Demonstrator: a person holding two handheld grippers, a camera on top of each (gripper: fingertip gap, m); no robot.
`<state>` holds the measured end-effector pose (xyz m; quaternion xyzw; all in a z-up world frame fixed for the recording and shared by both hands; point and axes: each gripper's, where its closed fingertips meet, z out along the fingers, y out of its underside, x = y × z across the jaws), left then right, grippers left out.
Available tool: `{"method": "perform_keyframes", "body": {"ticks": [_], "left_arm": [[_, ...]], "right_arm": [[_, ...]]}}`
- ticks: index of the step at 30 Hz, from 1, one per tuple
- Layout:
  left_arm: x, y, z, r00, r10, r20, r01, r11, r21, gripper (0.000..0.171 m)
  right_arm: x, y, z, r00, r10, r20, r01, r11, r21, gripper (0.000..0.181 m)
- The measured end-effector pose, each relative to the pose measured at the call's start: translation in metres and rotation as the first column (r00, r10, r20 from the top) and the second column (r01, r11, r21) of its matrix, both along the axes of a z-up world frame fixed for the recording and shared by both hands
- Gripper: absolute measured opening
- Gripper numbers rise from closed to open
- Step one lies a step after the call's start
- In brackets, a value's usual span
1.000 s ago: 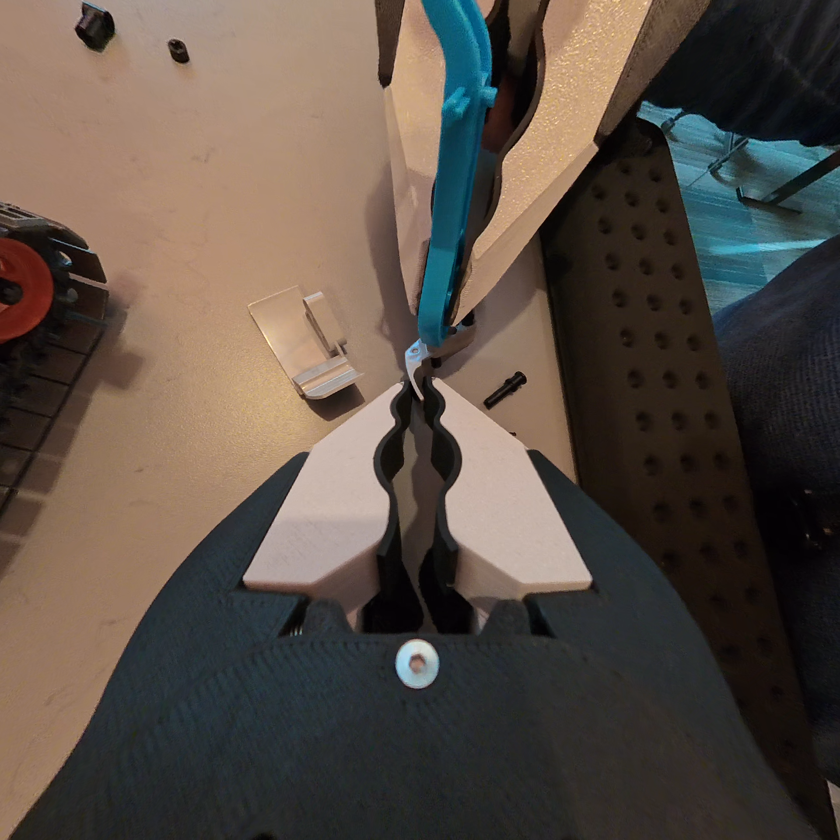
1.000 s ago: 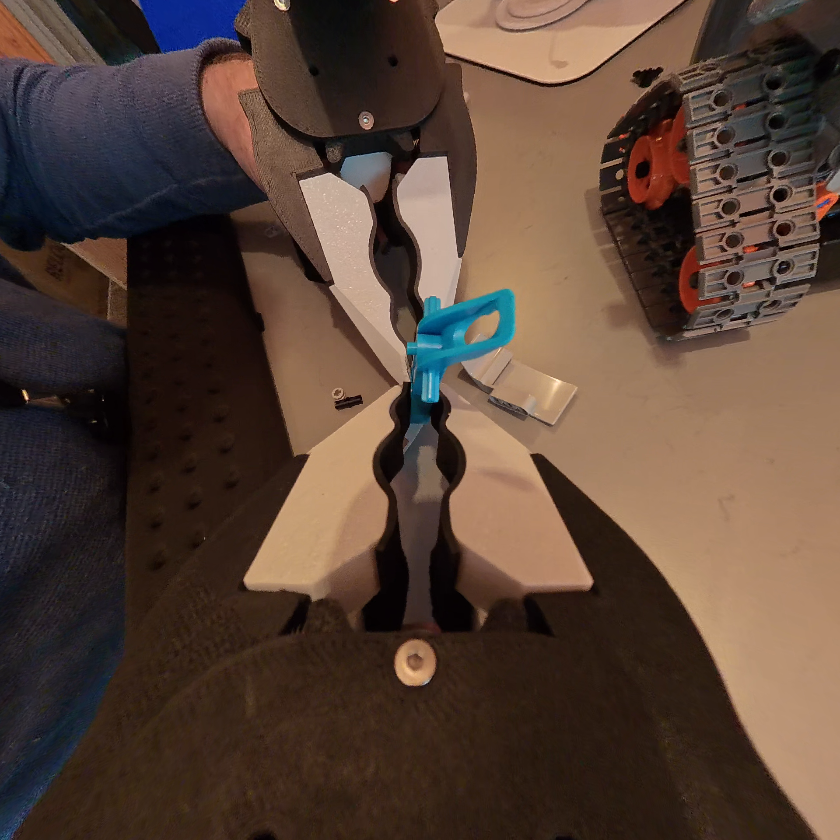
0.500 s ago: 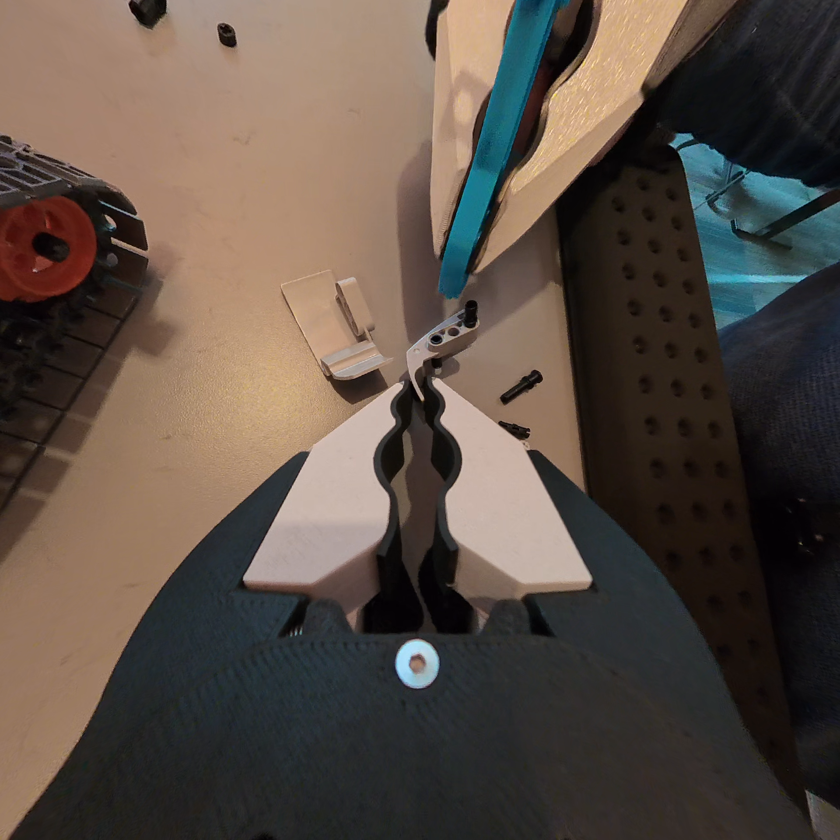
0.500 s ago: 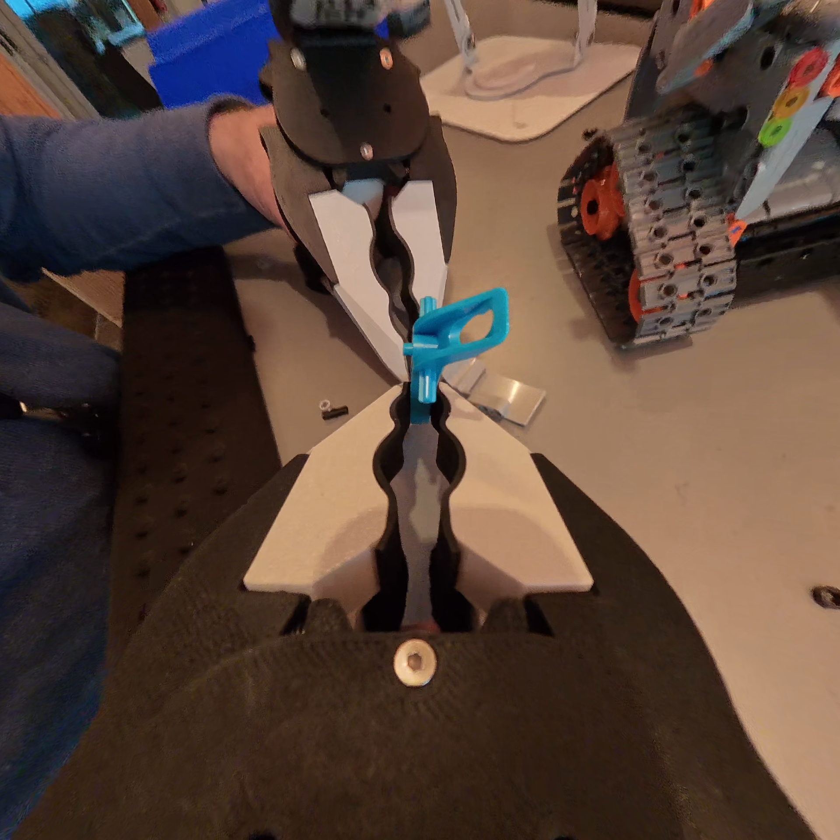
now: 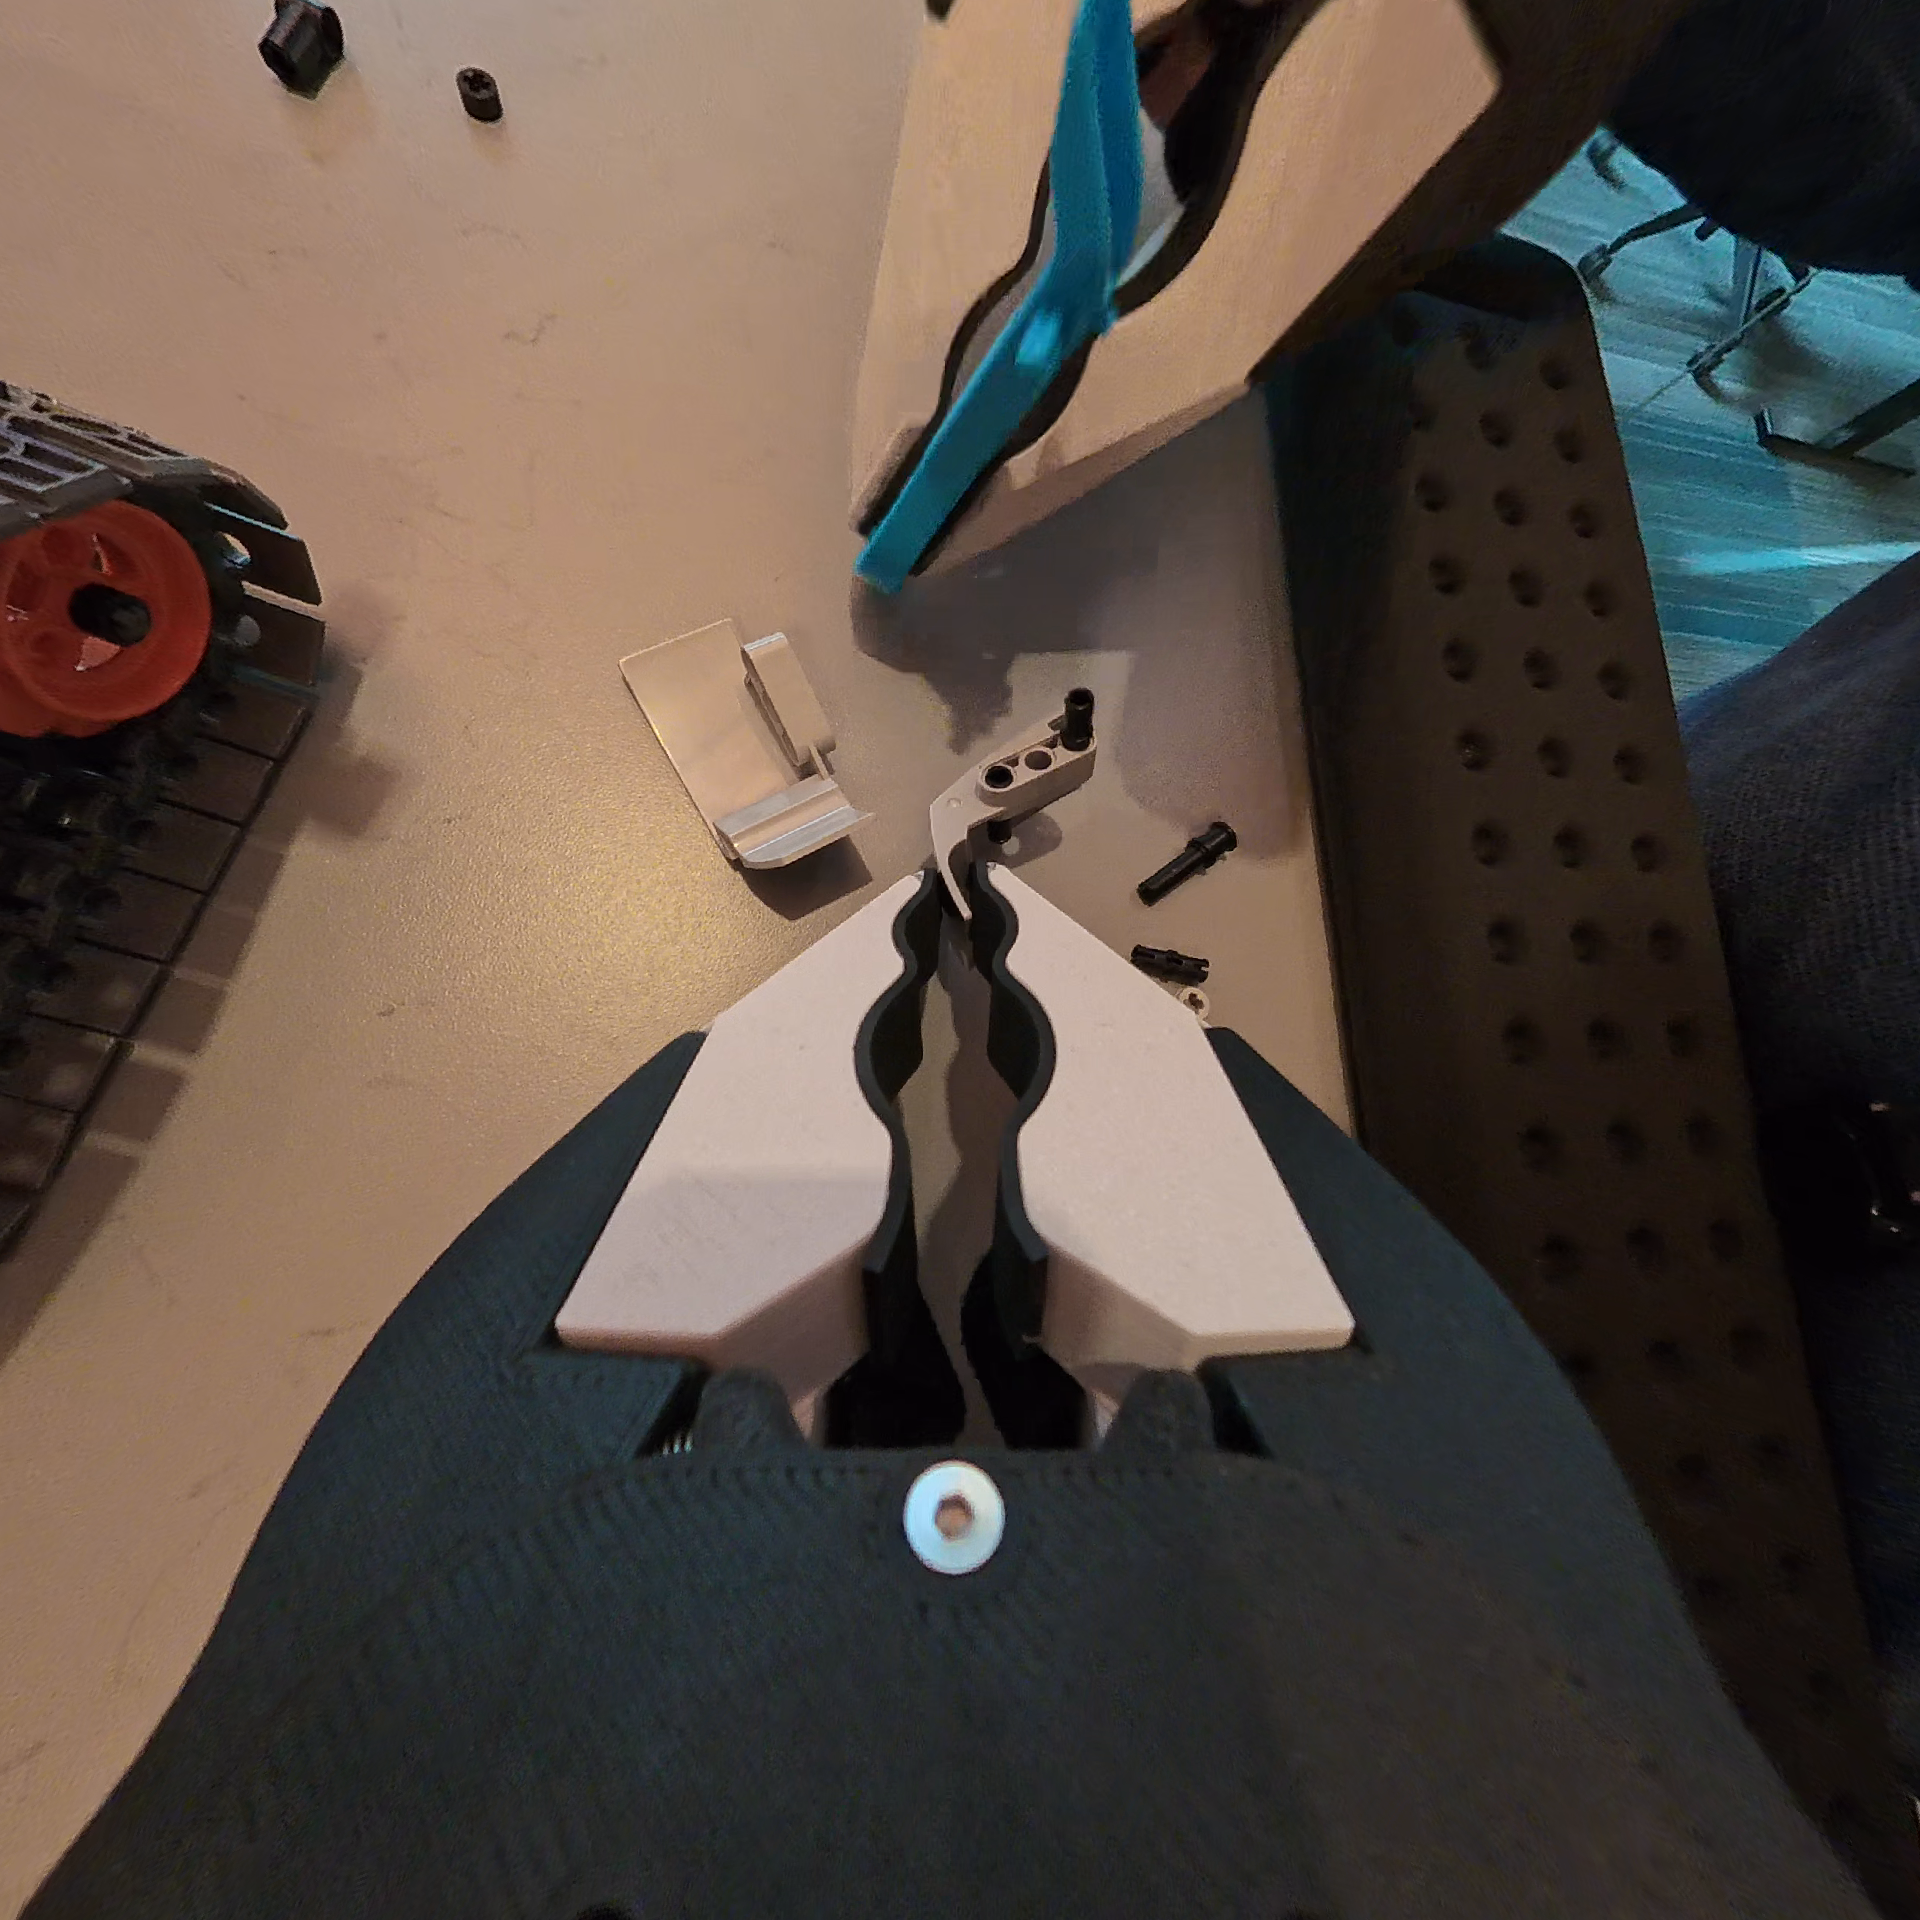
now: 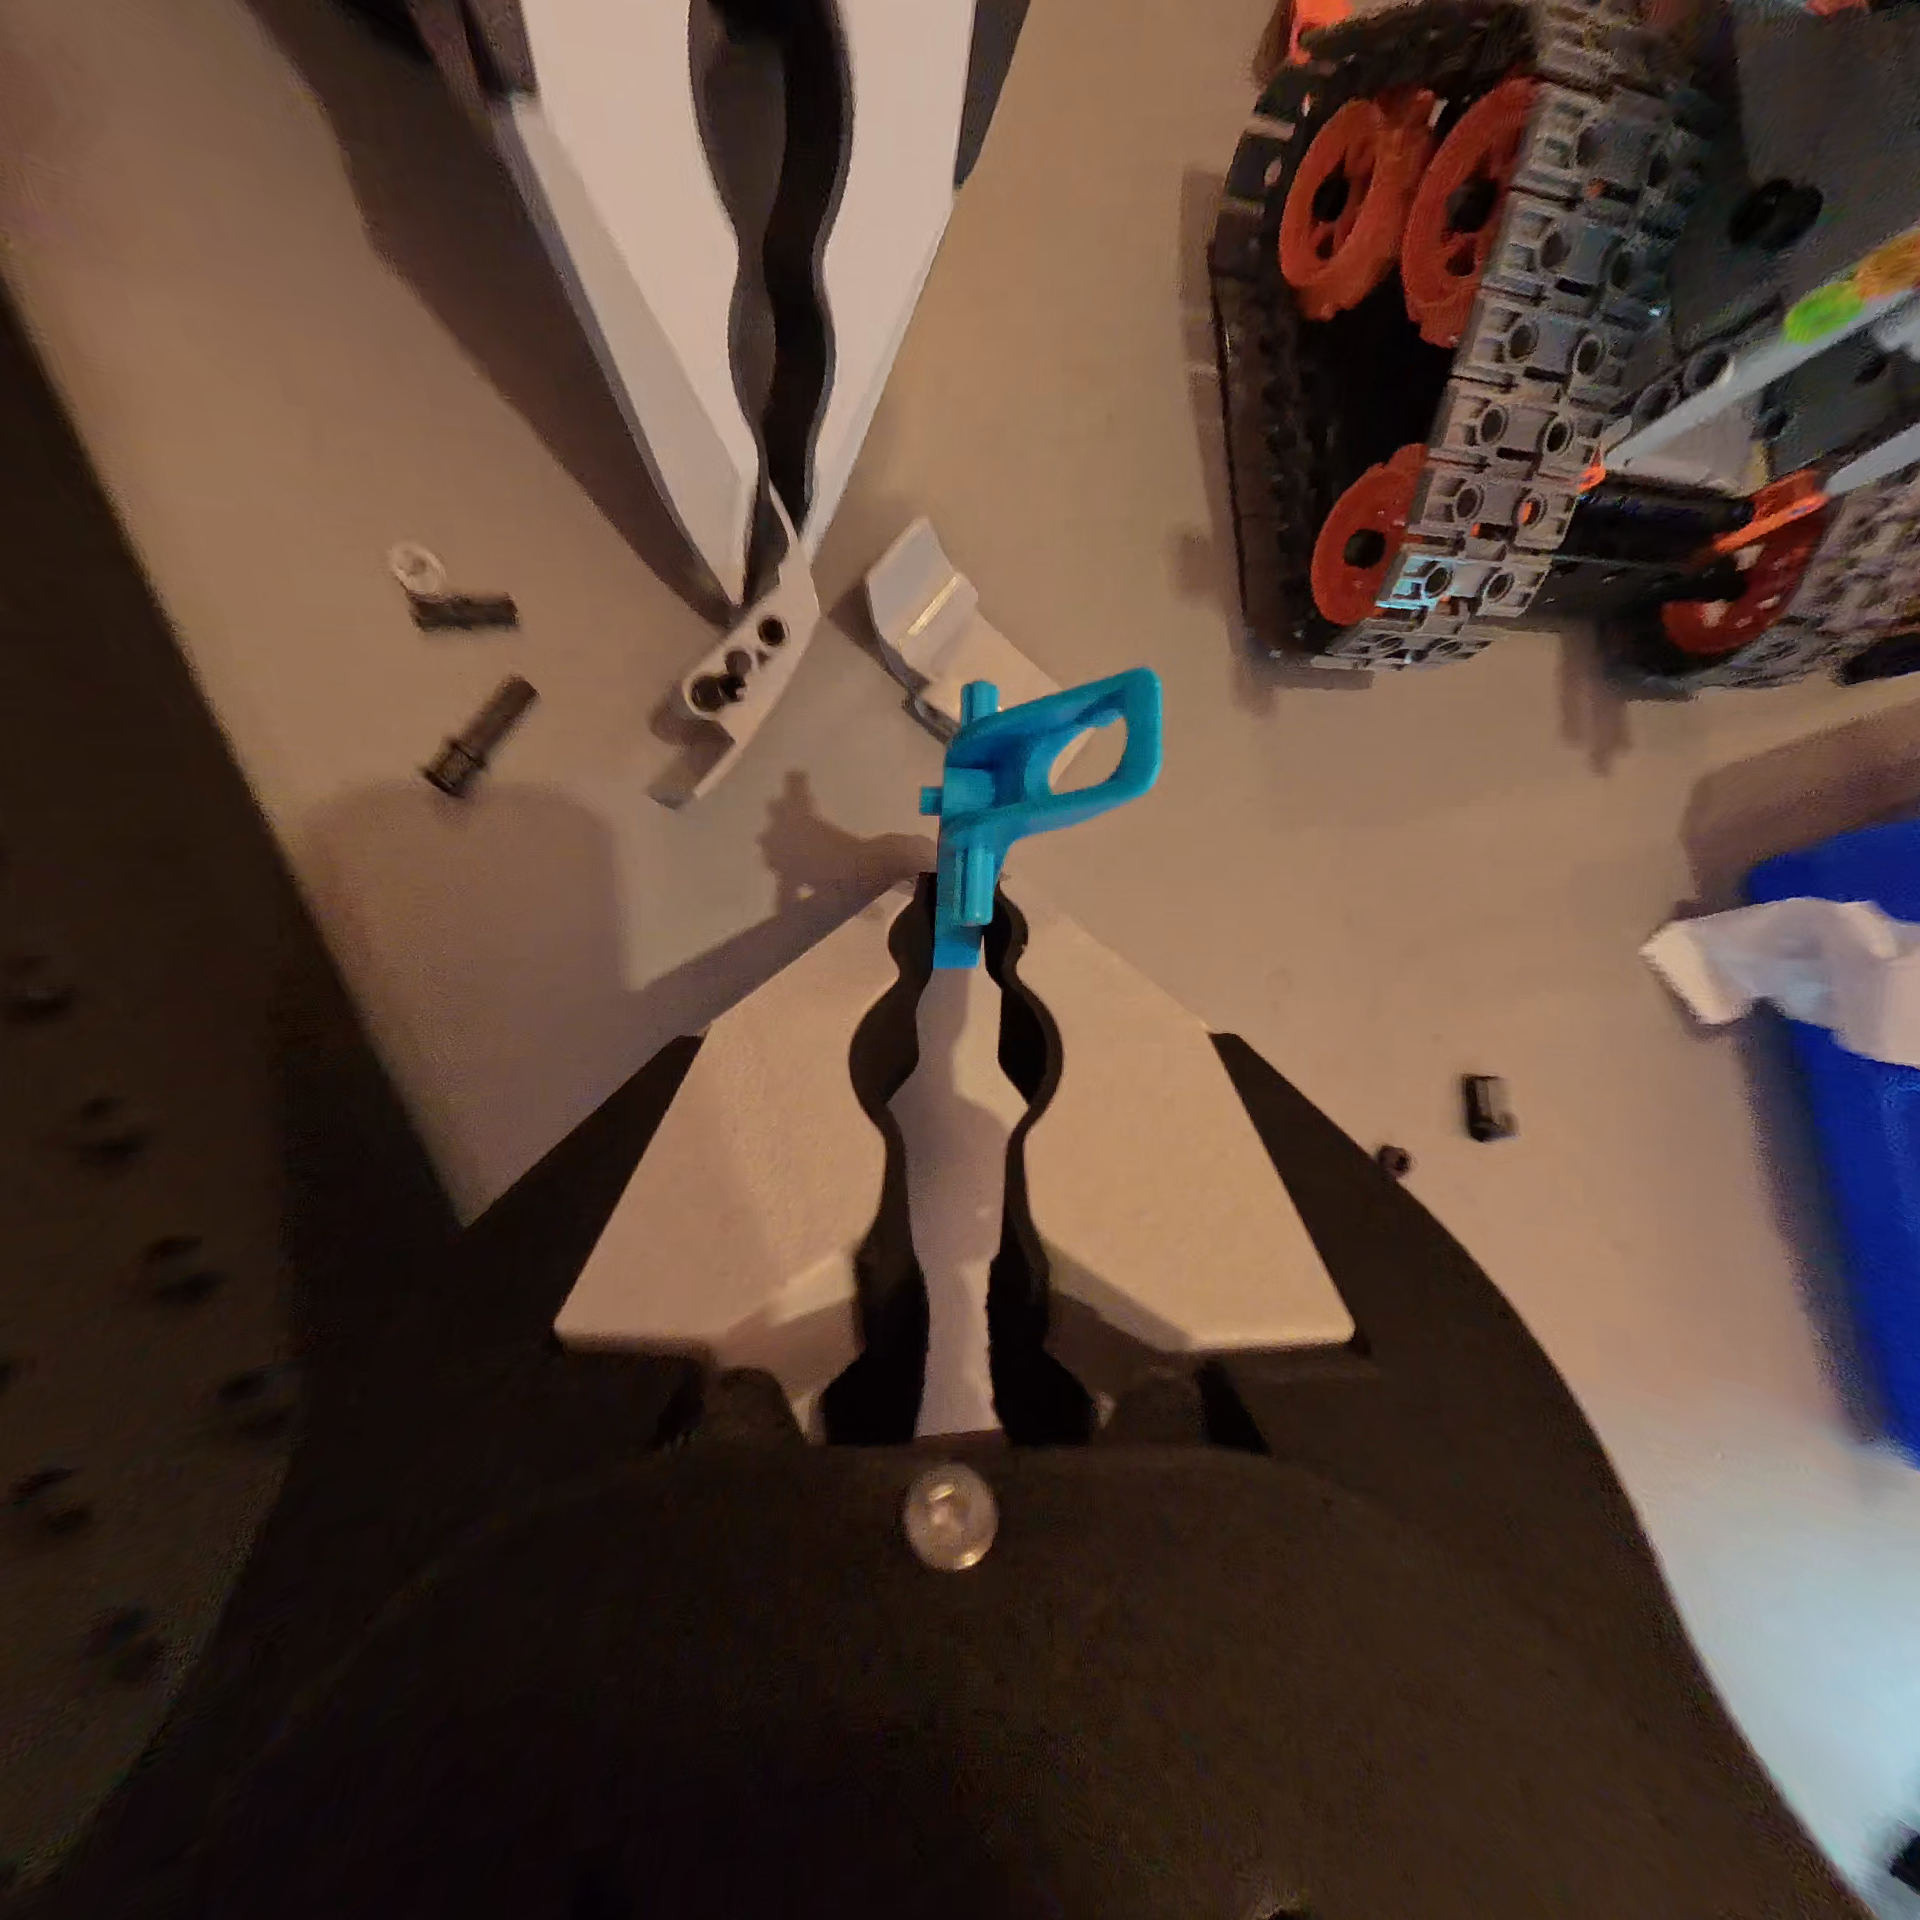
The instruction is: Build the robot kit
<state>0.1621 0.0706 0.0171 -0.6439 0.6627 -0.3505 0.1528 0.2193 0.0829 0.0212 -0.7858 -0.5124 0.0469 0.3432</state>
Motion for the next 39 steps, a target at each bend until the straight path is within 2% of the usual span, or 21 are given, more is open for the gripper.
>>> {"method": "perform_keyframes", "body": {"ticks": [2,6,11,16,22,25,29,33,37,39], "left_arm": [[0.0,-0.001,0.0,1.0,0.0,0.002,0.0,1.0,0.008,0.003],[-0.001,-0.004,-0.001,1.0,0.004,0.015,-0.004,1.0,0.009,0.003],[-0.005,-0.006,-0.001,1.0,0.009,0.021,-0.01,1.0,0.008,0.003],[-0.006,-0.006,-0.001,1.0,0.009,0.022,-0.01,1.0,0.014,0.003],[-0.006,-0.007,-0.001,1.0,0.006,0.022,-0.007,1.0,0.018,0.003],[-0.006,-0.008,-0.001,1.0,0.0,0.021,-0.001,1.0,0.024,0.003],[-0.007,-0.009,-0.001,1.0,-0.016,0.017,0.015,0.999,0.032,0.003],[-0.009,-0.008,-0.001,1.0,-0.027,0.008,0.027,0.999,0.041,0.003],[-0.011,-0.007,-0.001,0.999,-0.041,0.008,0.041,0.998,0.044,0.003],[-0.011,-0.007,-0.001,0.999,-0.046,0.01,0.046,0.998,0.048,0.003]], "right_arm": [[0.001,0.002,-0.006,0.995,0.001,0.103,-0.009,0.997,0.073,0.008],[-0.005,0.001,-0.009,0.982,-0.002,0.19,-0.029,0.987,0.16,0.01],[-0.01,-0.007,-0.008,0.98,0.03,0.196,-0.065,0.982,0.175,0.012],[-0.003,-0.015,-0.005,0.973,0.03,0.229,-0.068,0.985,0.16,0.023],[0.006,-0.039,-0.004,0.96,0.125,0.249,-0.145,0.988,0.061,0.033],[-0.003,-0.052,0.01,0.969,0.21,0.132,-0.212,0.977,0.0,0.033],[-0.021,-0.062,0.019,0.931,0.363,0.027,-0.36,0.93,-0.077,0.03],[-0.03,-0.063,0.007,0.87,0.491,0.054,-0.48,0.866,-0.14,0.022],[-0.034,-0.072,-0.009,0.82,0.569,0.05,-0.543,0.803,-0.245,0.02],[-0.038,-0.074,-0.01,0.808,0.589,0.026,-0.564,0.784,-0.259,0.012]]}}
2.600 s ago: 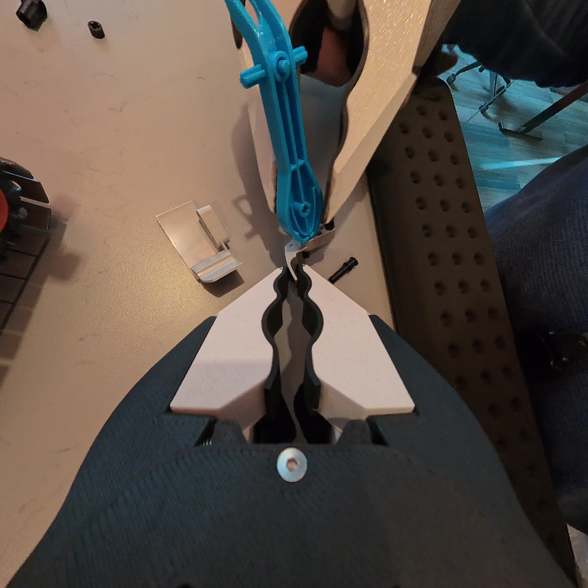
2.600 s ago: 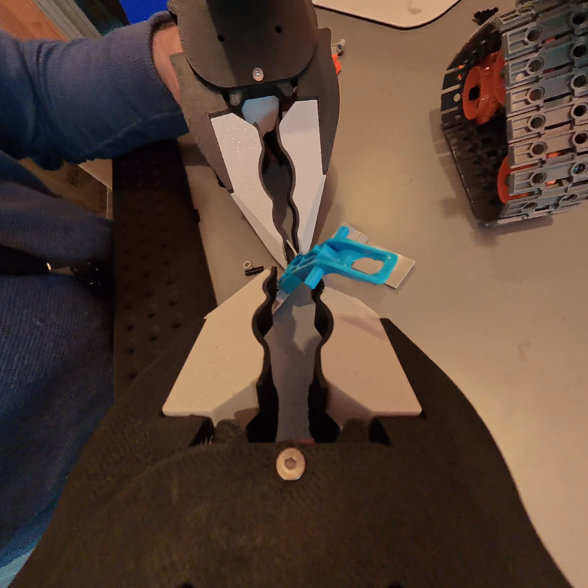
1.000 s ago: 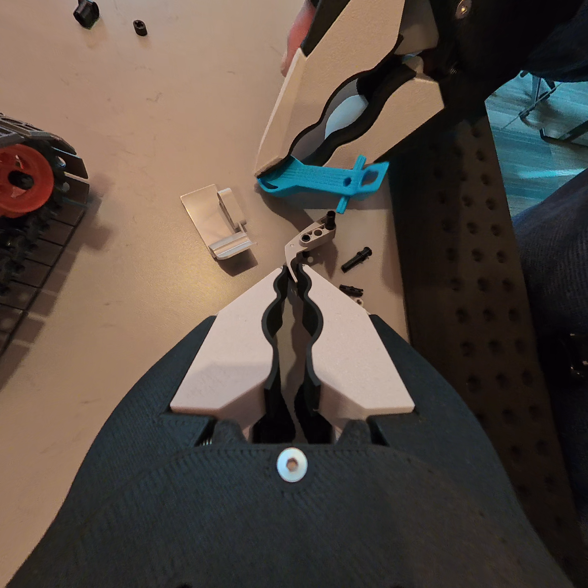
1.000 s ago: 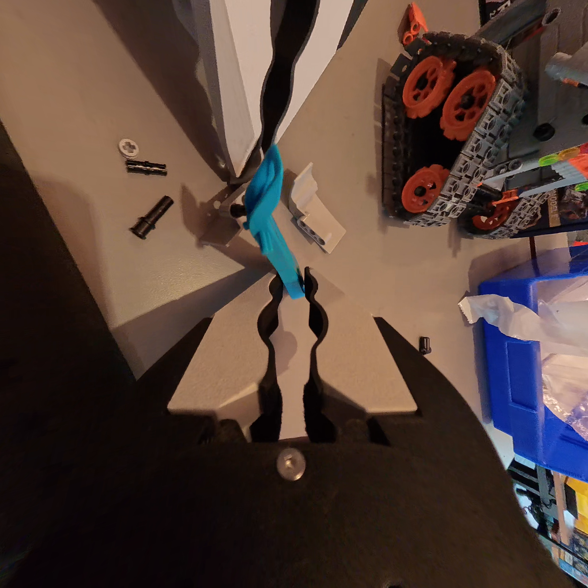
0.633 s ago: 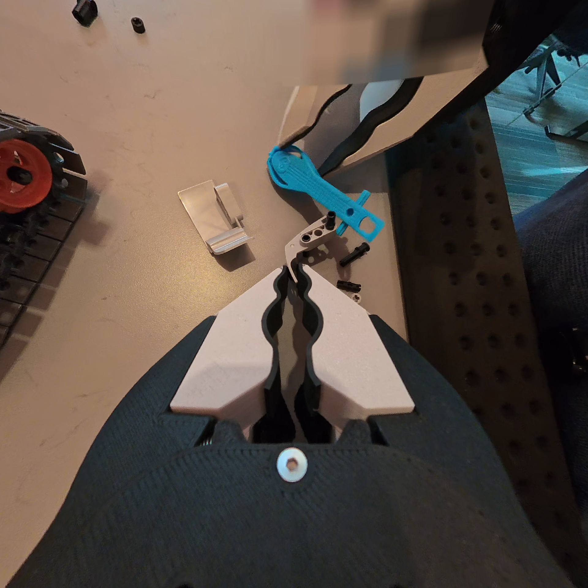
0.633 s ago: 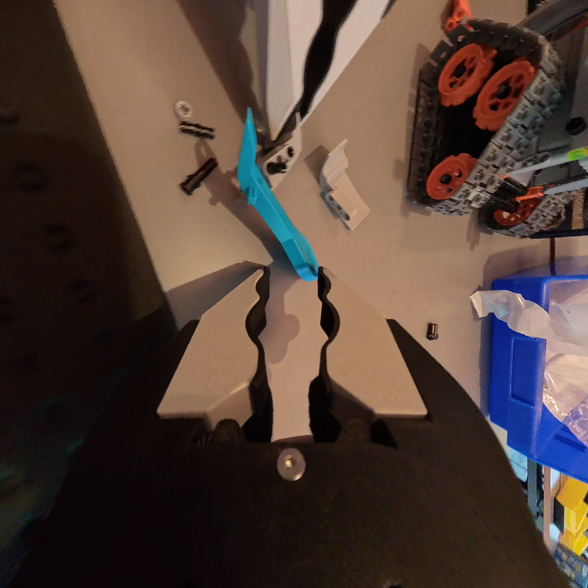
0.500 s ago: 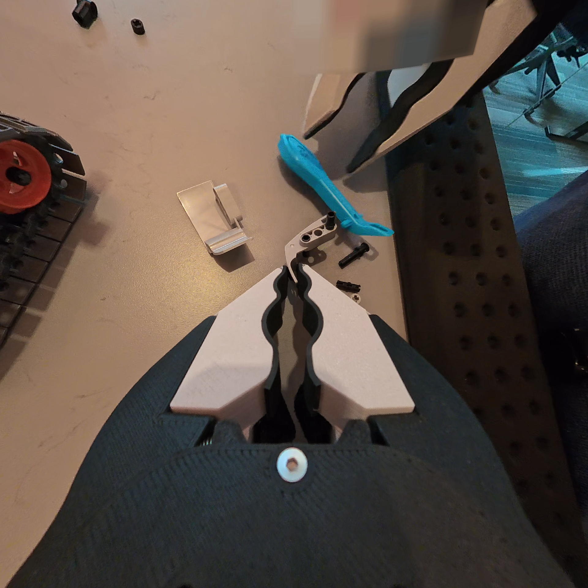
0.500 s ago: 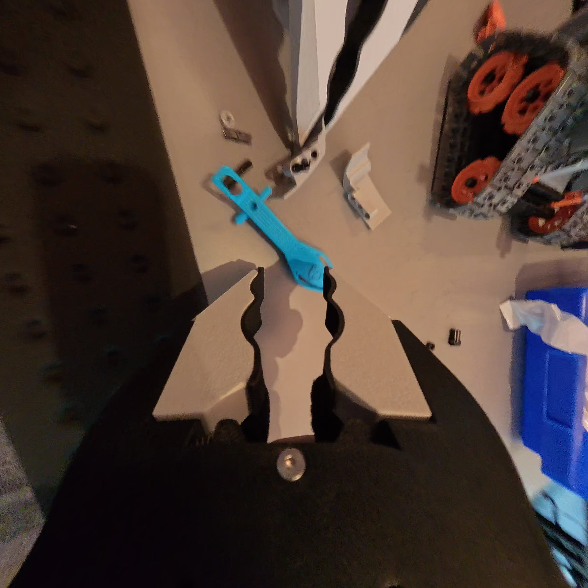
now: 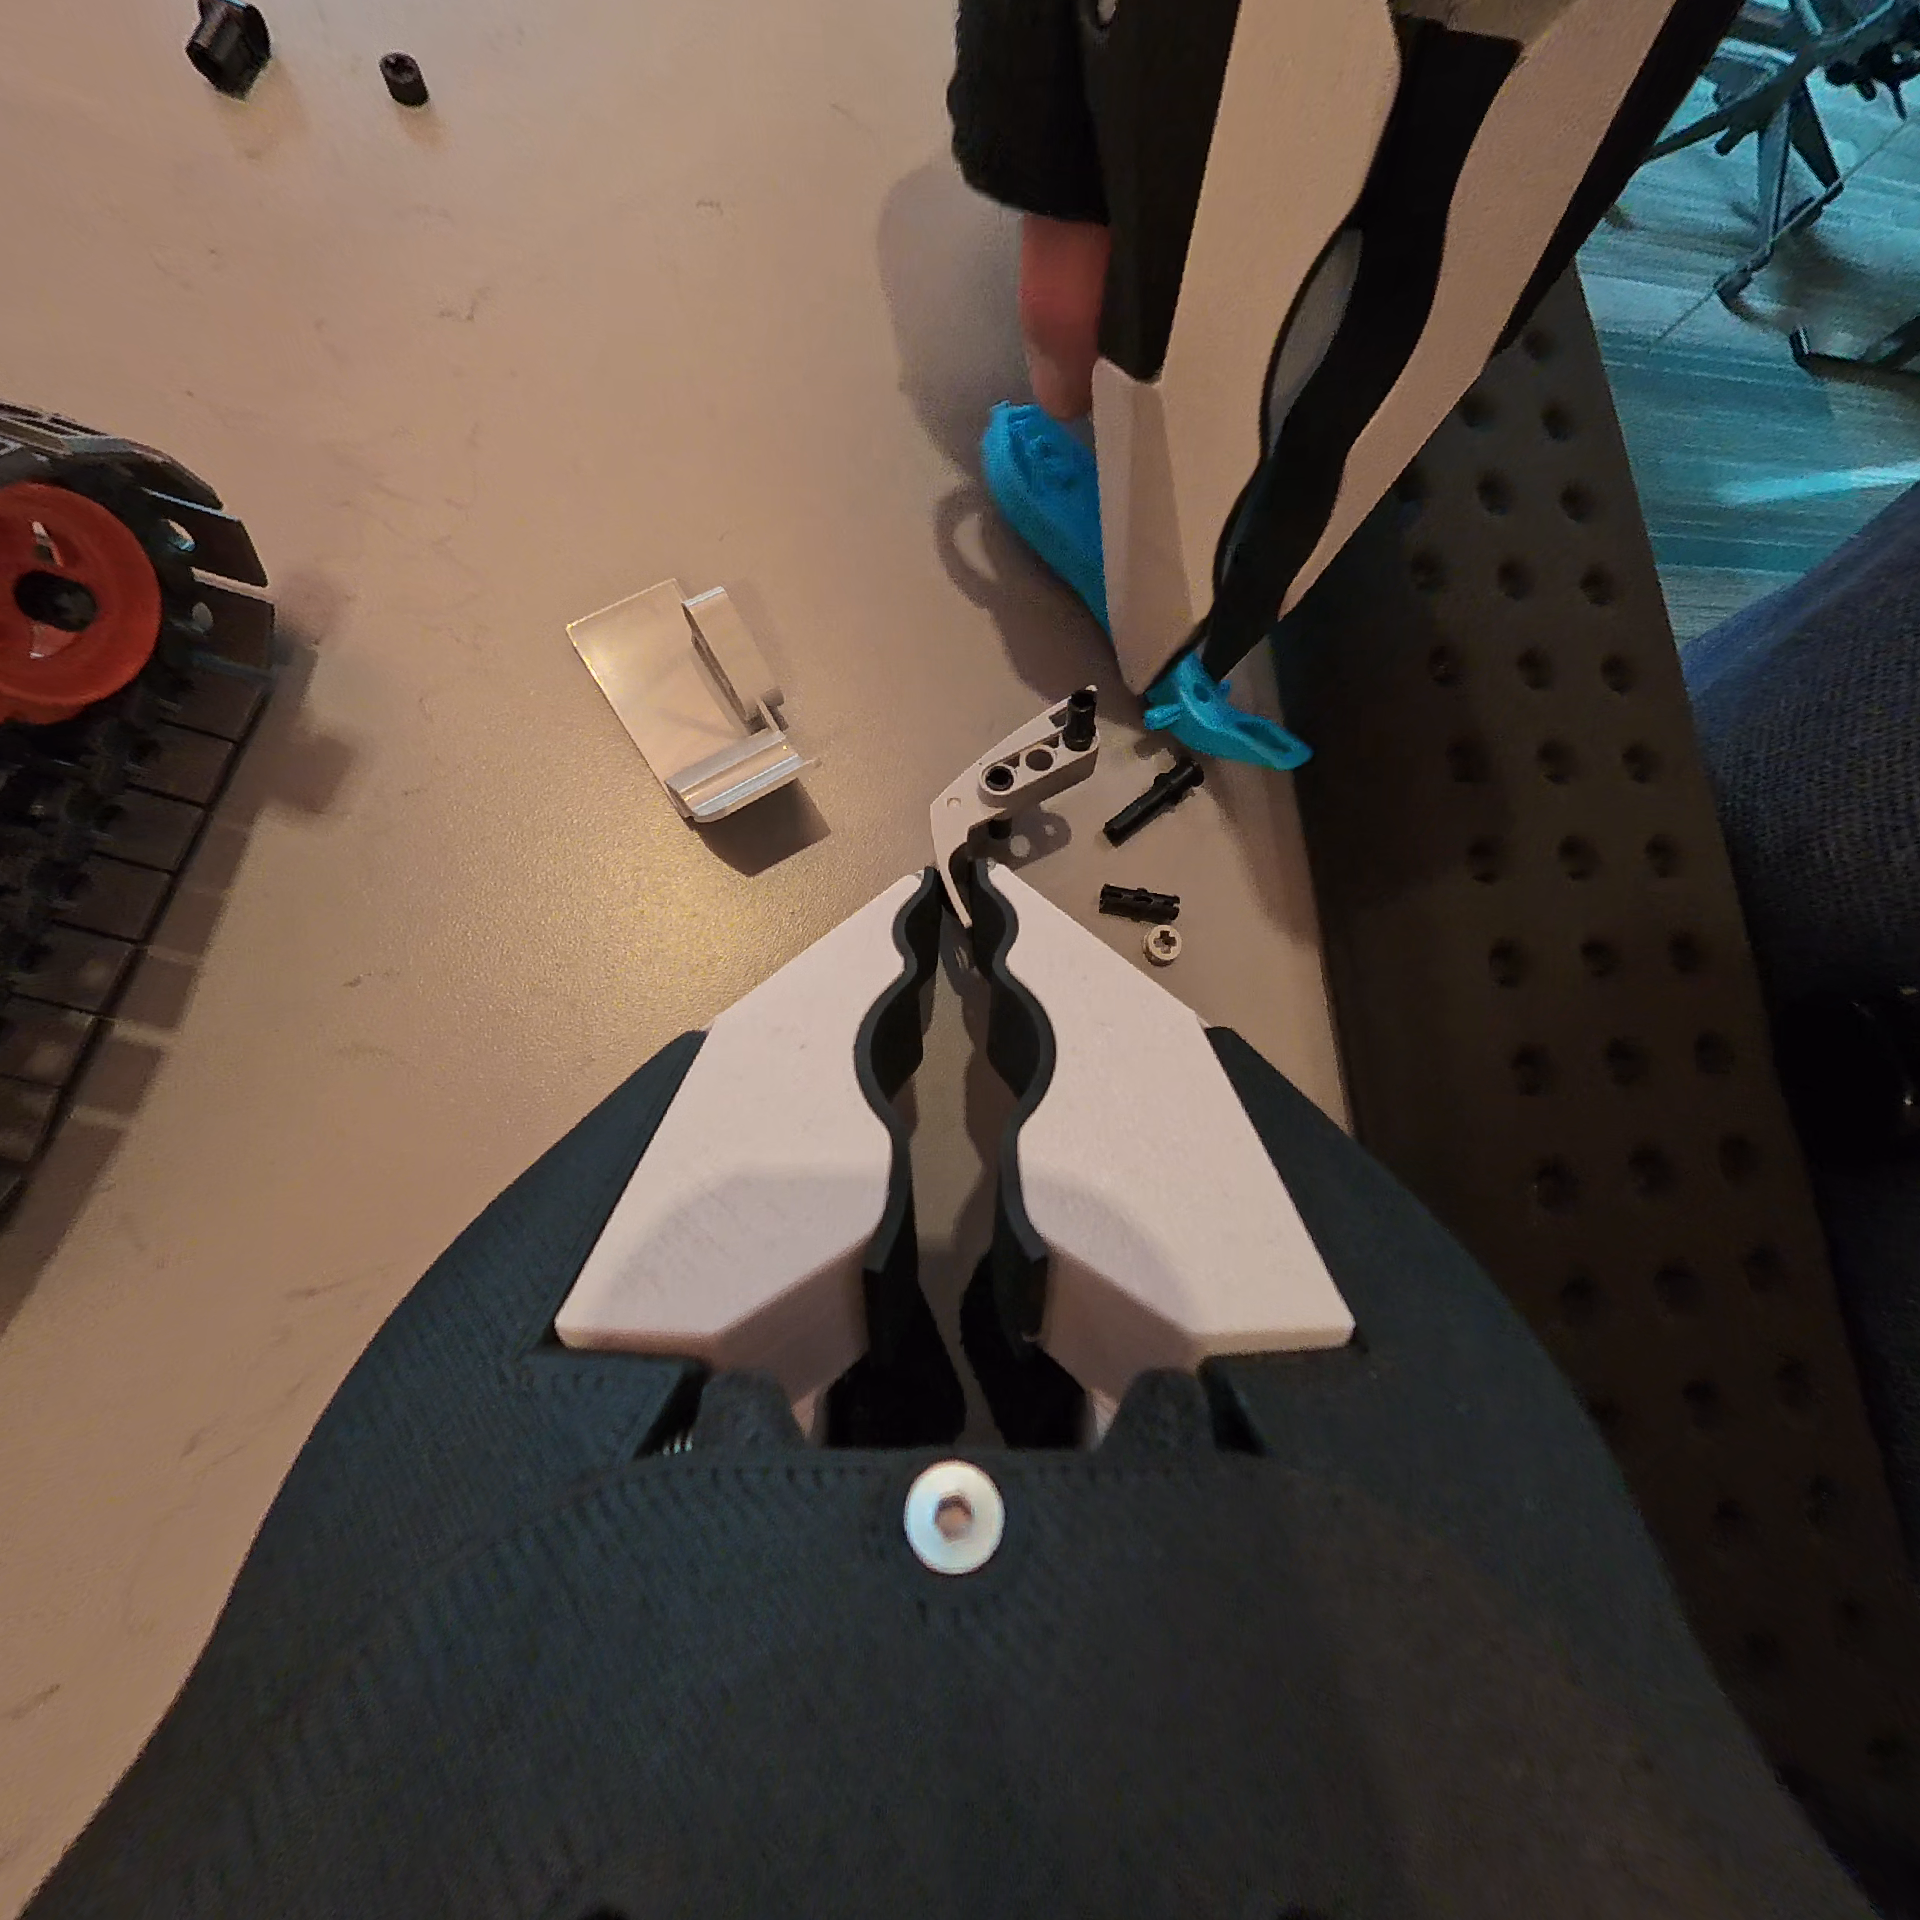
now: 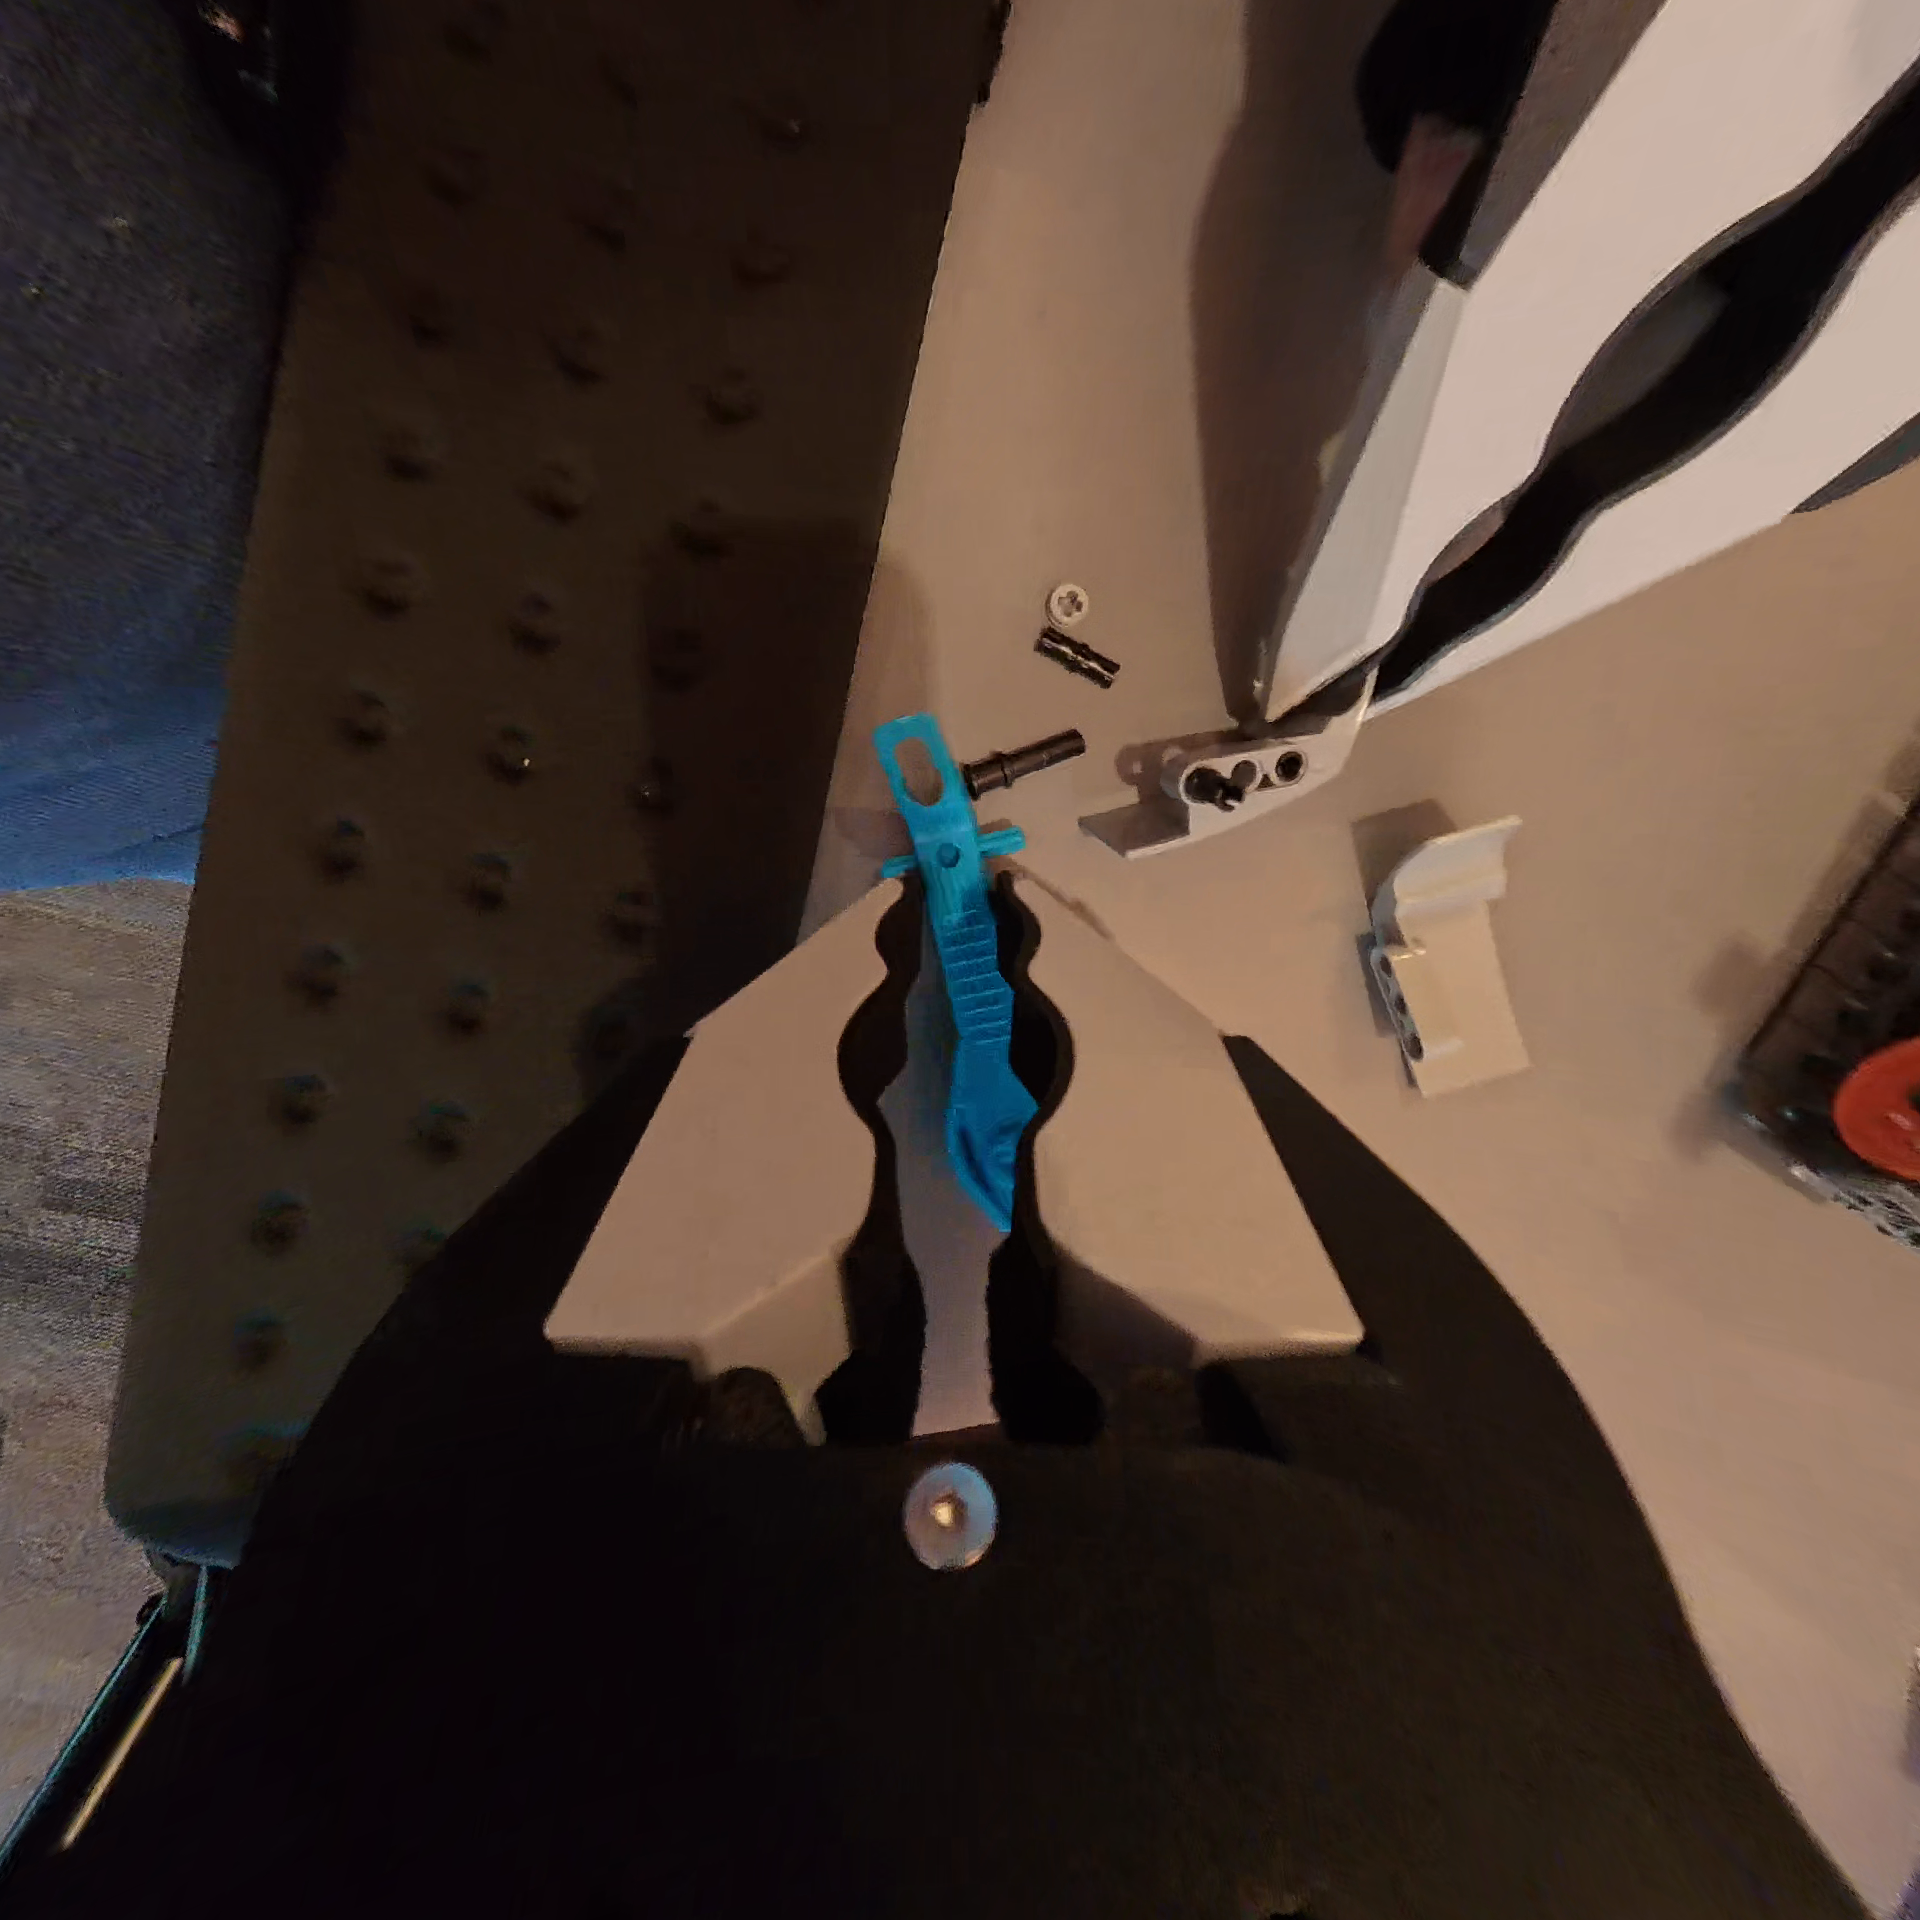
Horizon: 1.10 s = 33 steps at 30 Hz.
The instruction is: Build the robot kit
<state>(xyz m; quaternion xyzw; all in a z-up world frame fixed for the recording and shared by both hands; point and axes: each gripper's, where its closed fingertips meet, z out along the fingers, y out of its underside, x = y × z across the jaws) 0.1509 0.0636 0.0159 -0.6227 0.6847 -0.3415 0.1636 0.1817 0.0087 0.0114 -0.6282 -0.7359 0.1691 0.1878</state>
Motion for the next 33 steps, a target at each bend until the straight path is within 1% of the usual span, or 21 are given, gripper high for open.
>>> {"method": "perform_keyframes", "body": {"ticks": [6,7,9,10,11,12,13,17,19,22,23,25,26,29,33], "left_arm": [[0.0,0.001,0.0,1.0,-0.004,0.001,0.004,1.0,-0.001,0.003],[-0.001,0.001,0.0,1.0,-0.004,0.0,0.004,1.0,-0.004,0.003],[-0.001,0.001,0.0,1.0,-0.005,0.001,0.005,1.0,-0.006,0.003],[-0.001,0.001,0.0,1.0,-0.006,0.001,0.006,1.0,-0.007,0.003],[-0.001,0.001,0.0,1.0,-0.007,0.001,0.007,1.0,-0.008,0.003],[-0.001,0.001,0.0,1.0,-0.008,0.001,0.008,1.0,-0.008,0.003],[-0.001,0.001,0.0,1.0,-0.008,0.002,0.008,1.0,-0.008,0.003],[-0.001,0.001,0.0,1.0,-0.007,0.004,0.007,1.0,-0.006,0.003],[-0.001,0.001,0.0,1.0,-0.006,0.006,0.006,1.0,-0.004,0.002],[-0.001,0.001,0.0,1.0,-0.004,0.01,0.004,1.0,-0.006,0.003],[-0.001,0.001,0.0,1.0,-0.003,0.01,0.003,1.0,-0.002,0.003],[0.0,0.001,0.0,1.0,-0.005,0.015,0.005,1.0,0.011,0.003],[0.001,0.001,0.0,1.0,-0.008,0.02,0.007,1.0,0.027,0.003],[0.003,0.0,0.001,1.0,-0.017,0.025,0.016,0.998,0.069,0.003],[0.006,-0.003,0.0,1.0,-0.008,0.023,0.007,0.999,0.032,0.002]], "right_arm": [[0.001,-0.001,0.0,0.998,-0.049,-0.032,0.047,0.996,-0.079,0.01],[0.001,-0.001,0.0,0.997,-0.063,-0.035,0.06,0.995,-0.075,0.011],[0.002,0.001,0.001,0.996,-0.076,-0.04,0.075,0.996,-0.041,0.02],[0.001,0.0,0.002,0.996,-0.074,-0.047,0.072,0.997,-0.032,0.02],[0.001,-0.001,0.002,0.997,-0.069,-0.045,0.068,0.997,-0.028,0.018],[0.002,-0.002,-0.001,0.998,-0.063,-0.031,0.062,0.998,-0.017,0.012],[0.003,-0.002,-0.003,0.998,-0.057,-0.022,0.057,0.998,-0.01,0.01],[0.005,-0.003,-0.003,0.997,-0.07,-0.039,0.068,0.997,-0.036,0.009],[0.004,-0.005,0.003,0.993,-0.082,-0.08,0.077,0.995,-0.061,0.009],[0.002,-0.003,0.02,0.974,-0.13,-0.184,0.113,0.988,-0.1,0.009],[0.001,0.003,0.027,0.961,-0.161,-0.225,0.142,0.985,-0.098,0.009],[-0.003,0.009,0.045,0.914,-0.234,-0.331,0.179,0.966,-0.186,0.01],[-0.004,0.013,0.05,0.893,-0.271,-0.36,0.198,0.954,-0.227,0.01],[0.001,0.032,0.047,0.872,-0.34,-0.352,0.267,0.934,-0.239,0.01],[-0.006,0.041,0.042,0.848,-0.401,-0.345,0.313,0.906,-0.285,0.01]]}}
